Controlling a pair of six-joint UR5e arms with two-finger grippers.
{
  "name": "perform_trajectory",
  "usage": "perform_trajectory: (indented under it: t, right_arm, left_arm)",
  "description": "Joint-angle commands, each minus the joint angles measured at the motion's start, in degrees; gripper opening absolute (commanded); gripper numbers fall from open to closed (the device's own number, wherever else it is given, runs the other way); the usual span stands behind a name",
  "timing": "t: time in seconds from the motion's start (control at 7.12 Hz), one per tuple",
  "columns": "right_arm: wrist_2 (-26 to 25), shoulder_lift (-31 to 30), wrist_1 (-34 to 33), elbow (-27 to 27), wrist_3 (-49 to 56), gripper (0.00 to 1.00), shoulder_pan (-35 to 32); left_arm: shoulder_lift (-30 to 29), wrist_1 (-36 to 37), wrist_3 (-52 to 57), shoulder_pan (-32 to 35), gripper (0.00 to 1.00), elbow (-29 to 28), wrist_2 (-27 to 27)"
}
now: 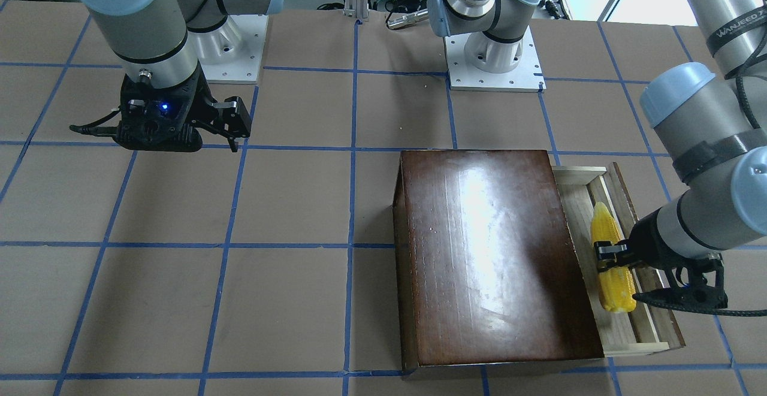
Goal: Open drawer and put corn inside
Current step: 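Carry the corn with the left gripper over the open drawer, then lower the corn into the drawer and open the left gripper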
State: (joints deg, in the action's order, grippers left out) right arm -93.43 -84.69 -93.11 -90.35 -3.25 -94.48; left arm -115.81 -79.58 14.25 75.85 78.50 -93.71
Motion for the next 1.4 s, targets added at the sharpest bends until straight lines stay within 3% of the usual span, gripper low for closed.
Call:
perform_trajectory:
  t: [0.0,0.14,0.98,1.26]
  right_arm:
    - [0.00,-0.04,0.04,0.00,0.00,1.00,0.00]
    - [0.00,0.05,0.04,0.00,0.00,1.00,0.00]
    - [0.08,-0.04,-0.05,0.00,0.00,1.00,0.00]
    - [0.09,-0.04,0.04,0.00,0.00,1.00,0.00]
  left_arm:
    - [-0.03,0.04,-0.10,0.00,0.83,-0.01,0.19]
    - [0.23,0.04,-0.45,0.09,1.00,-0.01,0.19]
    - [5.58,-1.36,-1.42,2.37,1.00,-1.33,-0.25]
    - [8.30,-2.50,-1.59,5.95,1.00,-1.68,3.33]
